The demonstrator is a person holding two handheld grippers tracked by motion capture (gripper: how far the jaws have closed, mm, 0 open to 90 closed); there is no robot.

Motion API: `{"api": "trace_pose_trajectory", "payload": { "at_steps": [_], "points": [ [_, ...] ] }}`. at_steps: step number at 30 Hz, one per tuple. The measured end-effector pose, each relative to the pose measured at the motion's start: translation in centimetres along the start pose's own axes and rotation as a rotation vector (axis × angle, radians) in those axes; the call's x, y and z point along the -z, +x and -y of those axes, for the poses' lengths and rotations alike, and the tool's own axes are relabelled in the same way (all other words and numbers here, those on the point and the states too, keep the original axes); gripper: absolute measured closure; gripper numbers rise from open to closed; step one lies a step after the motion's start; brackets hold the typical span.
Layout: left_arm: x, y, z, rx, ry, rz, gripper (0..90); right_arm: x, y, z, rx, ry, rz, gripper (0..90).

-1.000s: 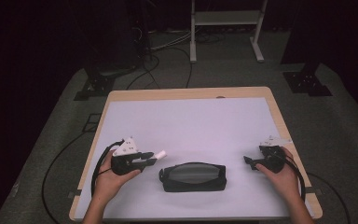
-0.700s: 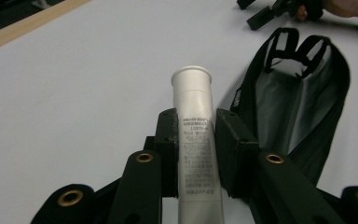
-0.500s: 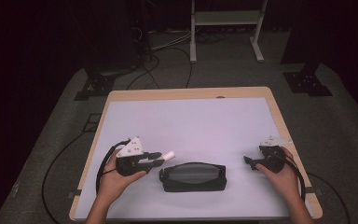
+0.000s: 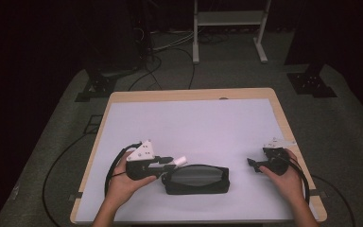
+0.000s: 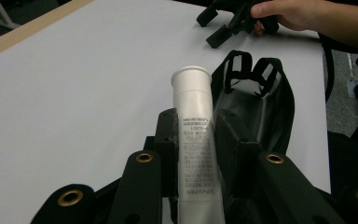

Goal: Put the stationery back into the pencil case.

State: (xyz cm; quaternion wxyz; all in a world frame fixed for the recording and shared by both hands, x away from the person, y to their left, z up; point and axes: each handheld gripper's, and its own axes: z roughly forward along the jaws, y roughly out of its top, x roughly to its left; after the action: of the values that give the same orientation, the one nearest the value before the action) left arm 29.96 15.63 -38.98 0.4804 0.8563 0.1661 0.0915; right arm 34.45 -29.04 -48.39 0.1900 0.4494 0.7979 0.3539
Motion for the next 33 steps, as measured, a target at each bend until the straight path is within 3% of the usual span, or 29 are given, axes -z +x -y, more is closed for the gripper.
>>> {"api": "trace_pose_trajectory", "payload": {
  "at_steps": [12,24,33],
  "points": [
    [-1.8,-1.0,-0.7,-0.020,0.004,0.059,70.9,0.0,0.0,0.0,0.001,0.000,0.000,14.8],
    [-4.1,-1.8,-0.7,-0.038,0.039,0.107,70.9,0.0,0.0,0.0,0.000,0.000,0.000,14.8],
    [-5.1,-1.8,-0.3,-0.030,0.054,0.117,70.9,0.0,0.0,0.0,0.000,0.000,0.000,14.8]
  ]
}}
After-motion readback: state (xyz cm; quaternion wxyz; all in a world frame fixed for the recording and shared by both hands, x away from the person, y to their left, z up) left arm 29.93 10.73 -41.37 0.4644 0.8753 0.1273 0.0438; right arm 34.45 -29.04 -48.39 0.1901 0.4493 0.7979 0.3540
